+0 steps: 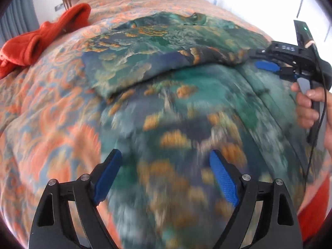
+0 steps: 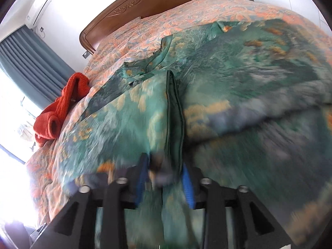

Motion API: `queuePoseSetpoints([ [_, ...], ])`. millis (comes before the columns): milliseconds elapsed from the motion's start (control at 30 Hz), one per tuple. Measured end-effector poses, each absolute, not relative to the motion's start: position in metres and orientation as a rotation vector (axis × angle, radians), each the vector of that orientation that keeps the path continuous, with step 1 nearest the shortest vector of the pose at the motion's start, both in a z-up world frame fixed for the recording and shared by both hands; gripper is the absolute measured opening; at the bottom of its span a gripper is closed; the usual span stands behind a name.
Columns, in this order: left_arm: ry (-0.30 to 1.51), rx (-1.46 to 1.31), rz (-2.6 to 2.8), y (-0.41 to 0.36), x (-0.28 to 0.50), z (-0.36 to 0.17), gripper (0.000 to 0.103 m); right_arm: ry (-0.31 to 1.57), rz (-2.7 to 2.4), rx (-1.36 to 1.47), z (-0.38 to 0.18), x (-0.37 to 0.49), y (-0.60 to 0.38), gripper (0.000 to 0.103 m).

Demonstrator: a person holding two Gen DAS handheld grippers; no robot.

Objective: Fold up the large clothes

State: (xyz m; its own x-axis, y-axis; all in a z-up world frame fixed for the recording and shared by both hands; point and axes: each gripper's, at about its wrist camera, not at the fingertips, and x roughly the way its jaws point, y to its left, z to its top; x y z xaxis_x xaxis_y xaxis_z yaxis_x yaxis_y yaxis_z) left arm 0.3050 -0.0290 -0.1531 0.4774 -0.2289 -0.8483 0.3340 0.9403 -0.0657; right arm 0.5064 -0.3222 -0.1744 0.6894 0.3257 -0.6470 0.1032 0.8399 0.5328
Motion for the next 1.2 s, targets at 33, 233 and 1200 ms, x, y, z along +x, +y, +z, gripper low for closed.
queuePoseSetpoints([
  [33, 1.000, 0.103, -0.341, -0.018, 0.292, -0.146, 0.090, 0.796, 0.157, 0.573, -0.164, 0.486, -0.327, 0.053],
  [233, 0.969, -0.097, -0.269, 0.054, 0.257, -0.131, 0.097, 0.728, 0.168, 0.518, -0.134, 0.379, -0.399, 0.068],
  [1200, 1.209, -0.157, -0.465, -0.003, 0.250, -0.202, 0.022, 1.153, 0.211, 0.523, -0.216, 0.314, -0.525, 0.032],
])
